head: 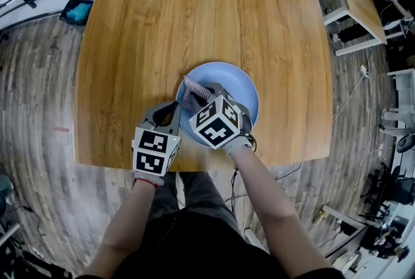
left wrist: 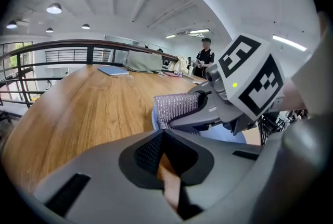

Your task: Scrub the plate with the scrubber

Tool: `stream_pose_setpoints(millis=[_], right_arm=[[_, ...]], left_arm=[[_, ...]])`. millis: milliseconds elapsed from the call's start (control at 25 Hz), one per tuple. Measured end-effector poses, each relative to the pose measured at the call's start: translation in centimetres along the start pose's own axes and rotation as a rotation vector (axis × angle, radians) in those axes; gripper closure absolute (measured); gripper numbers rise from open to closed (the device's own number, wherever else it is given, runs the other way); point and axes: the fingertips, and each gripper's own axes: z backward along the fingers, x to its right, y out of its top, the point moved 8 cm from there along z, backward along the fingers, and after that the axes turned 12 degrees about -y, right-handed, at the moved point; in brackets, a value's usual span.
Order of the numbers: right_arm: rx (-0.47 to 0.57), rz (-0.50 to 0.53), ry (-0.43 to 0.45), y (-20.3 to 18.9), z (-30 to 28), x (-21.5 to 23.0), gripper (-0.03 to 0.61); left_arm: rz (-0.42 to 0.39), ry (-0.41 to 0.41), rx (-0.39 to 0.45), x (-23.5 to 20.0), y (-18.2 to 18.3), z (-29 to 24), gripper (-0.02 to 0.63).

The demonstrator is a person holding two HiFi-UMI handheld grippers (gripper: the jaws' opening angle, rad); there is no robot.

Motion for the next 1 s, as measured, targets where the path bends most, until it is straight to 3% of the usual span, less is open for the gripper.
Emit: stream_pose_setpoints(millis=[560,1000], right_arm=[[-0.033,-0.058,-0.199,-1.8,-0.8,5.9,0.506],[-0.107,-0.114,-0.267,-6.3,1.7,8.4,0.508]], left_arm=[[0.002,-0.002,-0.004,-0.1,-0.1,0.1,0.617],[0.002,0.011,-0.002,0.0,-0.1,0.1,0.617]])
